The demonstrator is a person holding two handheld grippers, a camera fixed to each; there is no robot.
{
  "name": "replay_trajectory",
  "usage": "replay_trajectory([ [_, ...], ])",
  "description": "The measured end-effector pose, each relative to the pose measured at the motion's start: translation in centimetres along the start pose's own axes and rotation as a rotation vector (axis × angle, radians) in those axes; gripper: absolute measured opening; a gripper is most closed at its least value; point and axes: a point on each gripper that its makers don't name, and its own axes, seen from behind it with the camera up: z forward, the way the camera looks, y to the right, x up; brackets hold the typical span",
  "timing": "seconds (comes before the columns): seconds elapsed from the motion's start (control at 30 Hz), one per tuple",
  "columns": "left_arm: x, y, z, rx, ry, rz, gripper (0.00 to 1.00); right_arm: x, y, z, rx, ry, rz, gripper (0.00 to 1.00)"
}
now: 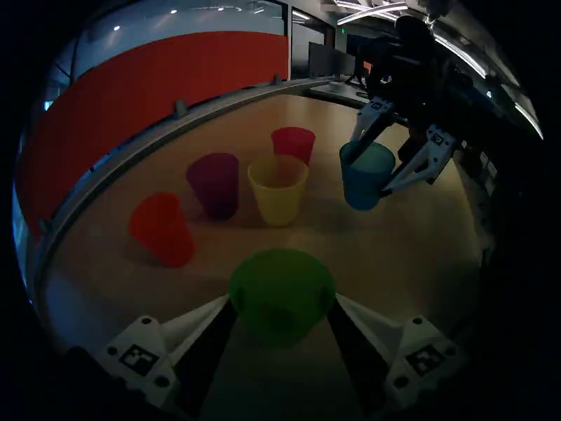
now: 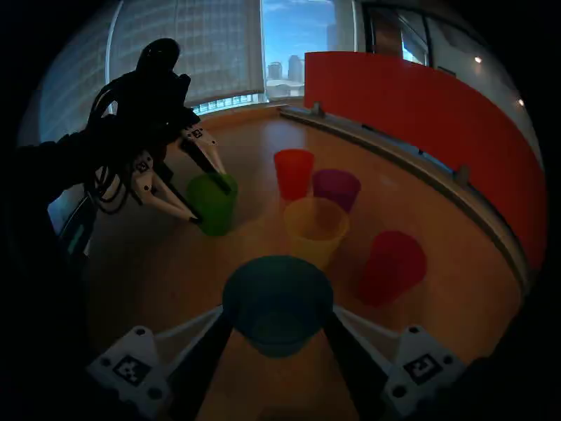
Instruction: Pour water
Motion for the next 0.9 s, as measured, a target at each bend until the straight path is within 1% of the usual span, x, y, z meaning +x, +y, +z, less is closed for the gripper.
replay_trajectory([
  [0.2,-0.4,0.3,-0.1,-0.005,-0.002,-0.002,0.86,-0.2,0.1,0.1,-0.002,-0.004,0.000,0.88],
  [0.3,-0.5,0.3,-0.1,-0.005,0.000,-0.012,0.85,-0.3,0.1,0.1,-0.004,-0.006,-0.002,0.88],
  [0.5,-0.7,0.7,-0.3,-0.015,0.006,-0.022,0.86,-0.6,0.2,0.1,-0.006,-0.012,-0.001,0.88],
  [0.9,-1.6,0.7,-0.5,-0.020,-0.001,-0.045,0.86,-0.8,0.3,0.3,-0.012,-0.018,-0.001,0.88],
])
